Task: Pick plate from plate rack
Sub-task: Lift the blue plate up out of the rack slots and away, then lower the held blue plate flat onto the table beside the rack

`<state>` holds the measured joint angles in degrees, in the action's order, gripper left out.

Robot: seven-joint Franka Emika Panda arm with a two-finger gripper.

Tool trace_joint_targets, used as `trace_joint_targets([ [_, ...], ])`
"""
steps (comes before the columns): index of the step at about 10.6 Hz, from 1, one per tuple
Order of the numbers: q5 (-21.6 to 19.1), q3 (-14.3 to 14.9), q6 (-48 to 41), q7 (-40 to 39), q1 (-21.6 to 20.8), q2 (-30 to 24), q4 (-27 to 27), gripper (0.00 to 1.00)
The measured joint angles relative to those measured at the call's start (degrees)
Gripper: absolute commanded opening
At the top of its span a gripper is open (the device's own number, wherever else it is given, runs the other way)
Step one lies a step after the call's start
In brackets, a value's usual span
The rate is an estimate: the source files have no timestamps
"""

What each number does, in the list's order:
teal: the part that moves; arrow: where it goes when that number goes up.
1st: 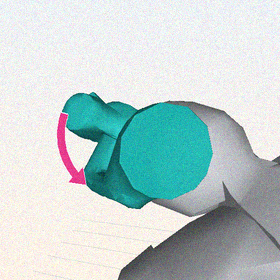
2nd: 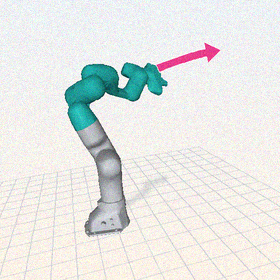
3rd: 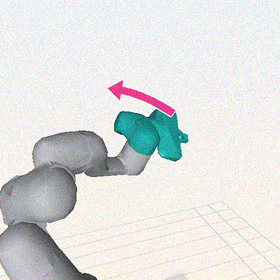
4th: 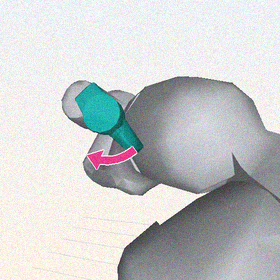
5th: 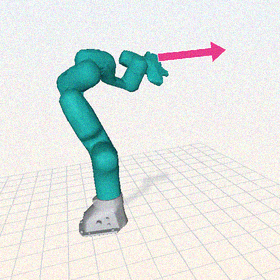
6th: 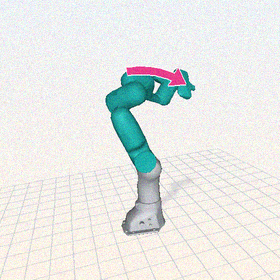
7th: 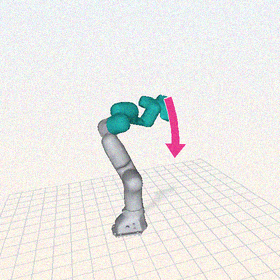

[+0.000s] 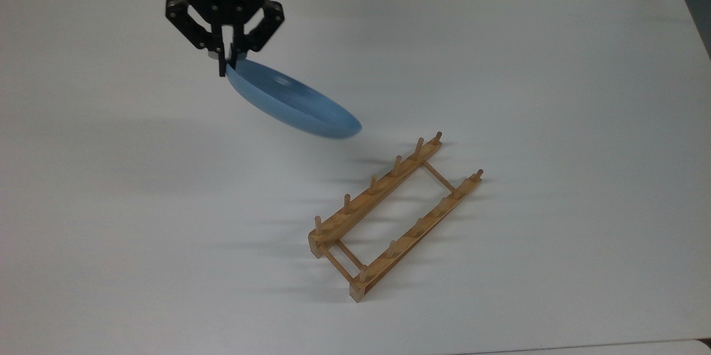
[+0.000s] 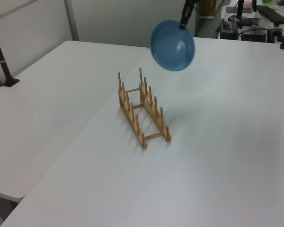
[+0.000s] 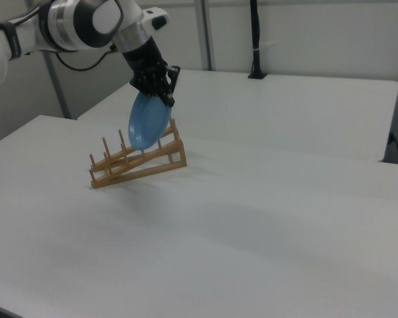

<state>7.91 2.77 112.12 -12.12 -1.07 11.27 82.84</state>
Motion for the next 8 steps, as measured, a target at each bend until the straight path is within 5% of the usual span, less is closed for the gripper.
trace_joint_targets([
  [4, -2.6, 0.0, -8.1, -15.8, 2.7, 0.4, 2.6, 0.0],
  [8, -2.6, 0.0, -14.0, -22.3, 2.7, 4.4, 5.7, 0.0],
])
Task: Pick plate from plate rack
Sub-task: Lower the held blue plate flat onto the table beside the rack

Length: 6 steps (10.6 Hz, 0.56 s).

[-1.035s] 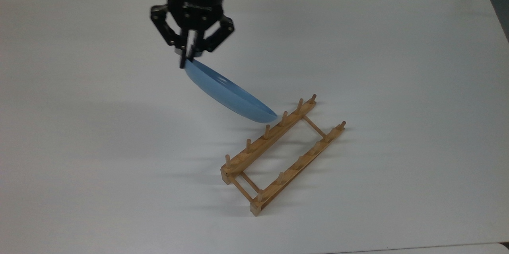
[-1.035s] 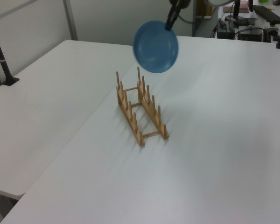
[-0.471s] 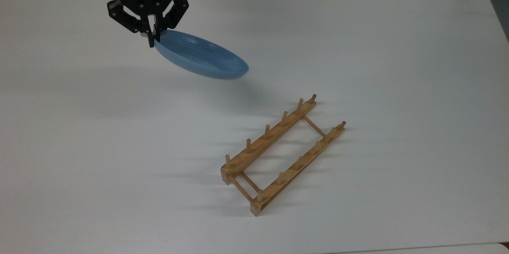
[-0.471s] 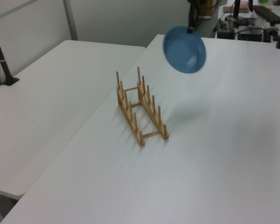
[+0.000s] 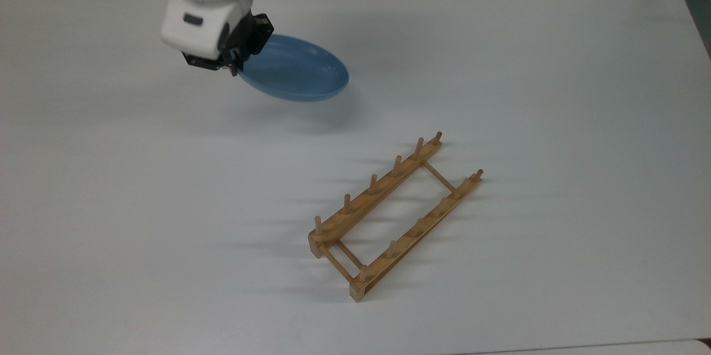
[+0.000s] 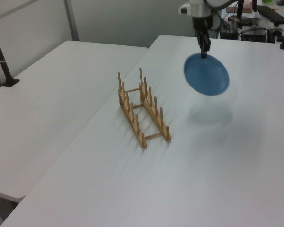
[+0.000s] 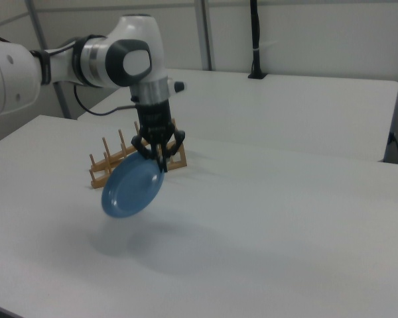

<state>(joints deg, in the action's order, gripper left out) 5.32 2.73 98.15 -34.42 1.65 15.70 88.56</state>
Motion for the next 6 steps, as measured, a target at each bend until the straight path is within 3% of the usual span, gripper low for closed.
trace_joint_targets([
  [6, 0.0, -0.9, -7.2, -5.7, -0.2, 10.8, 0.9, 0.03],
])
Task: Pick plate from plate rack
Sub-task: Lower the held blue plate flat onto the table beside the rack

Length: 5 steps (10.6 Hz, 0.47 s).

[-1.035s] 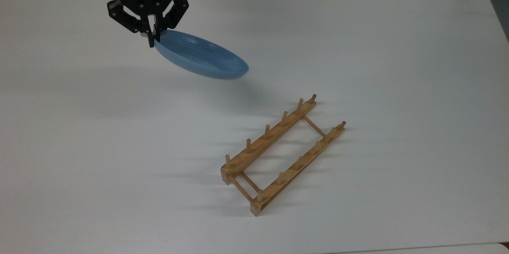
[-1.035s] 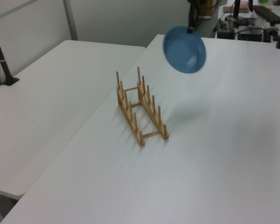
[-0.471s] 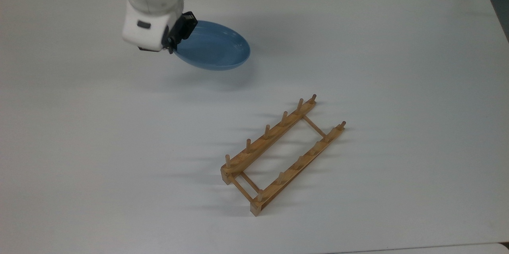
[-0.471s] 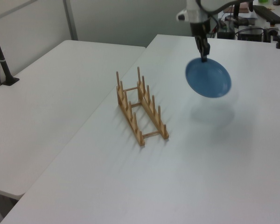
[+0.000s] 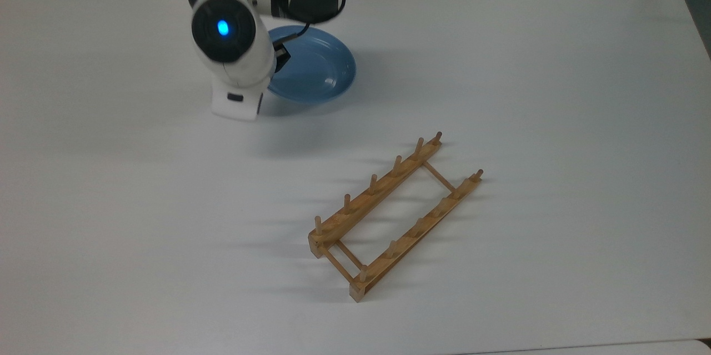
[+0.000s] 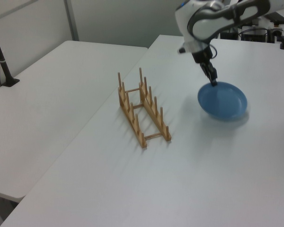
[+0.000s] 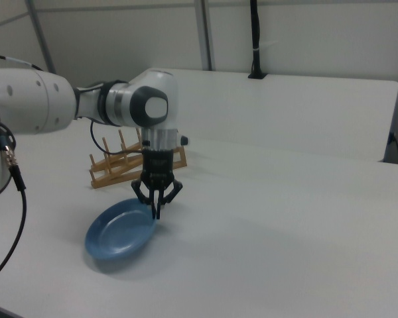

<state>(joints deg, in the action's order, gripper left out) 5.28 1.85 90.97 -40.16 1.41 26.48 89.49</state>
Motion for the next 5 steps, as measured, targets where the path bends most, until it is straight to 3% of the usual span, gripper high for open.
trace_joint_targets([
  [2, 0.0, 0.0, -0.4, -3.3, 0.1, 2.6, 0.0, 0.2],
  [4, 0.0, 0.0, -0.5, -3.9, 0.1, 3.5, 0.0, 0.5],
  [5, 0.0, 0.0, -0.5, -3.9, 0.1, 3.8, 0.0, 0.77],
])
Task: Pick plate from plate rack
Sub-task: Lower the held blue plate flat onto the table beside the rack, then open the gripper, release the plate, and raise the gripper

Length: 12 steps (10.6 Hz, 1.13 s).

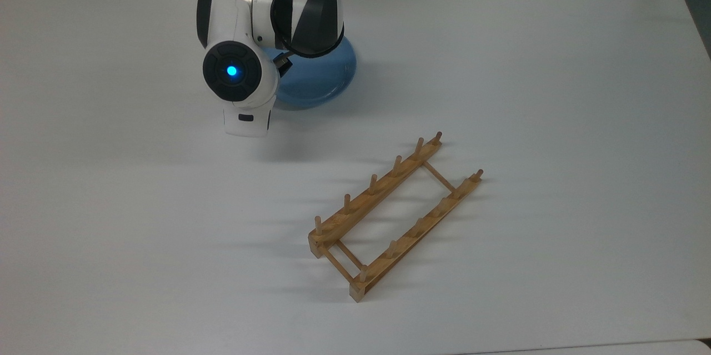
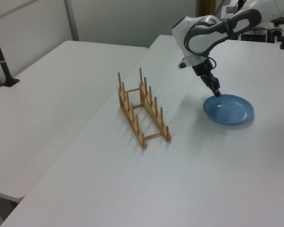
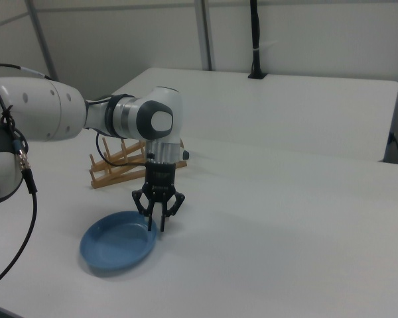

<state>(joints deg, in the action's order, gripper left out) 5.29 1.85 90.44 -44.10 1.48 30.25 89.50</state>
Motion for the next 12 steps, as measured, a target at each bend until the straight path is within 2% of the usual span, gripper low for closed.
trace_joint_targets([
  [1, 0.2, 0.0, 0.0, 0.0, 0.0, 0.2, 0.0, 0.83],
  [2, 0.6, 0.1, 0.0, 0.0, 0.0, 0.1, -0.4, 0.95],
  [3, 1.1, 0.2, 0.0, 0.8, 0.1, -0.2, -1.2, 1.0],
  [5, 2.1, 0.2, 0.0, 5.0, 0.2, -2.7, -3.4, 1.0],
  [8, 2.4, 0.2, 0.0, 11.6, 0.1, -9.6, -5.0, 1.0],
  [10, 2.4, 0.0, -0.1, 18.8, -0.7, -14.1, -5.0, 1.0],
  [12, 2.4, -0.2, -0.1, 29.6, -3.1, -17.6, -4.9, 1.0],
])
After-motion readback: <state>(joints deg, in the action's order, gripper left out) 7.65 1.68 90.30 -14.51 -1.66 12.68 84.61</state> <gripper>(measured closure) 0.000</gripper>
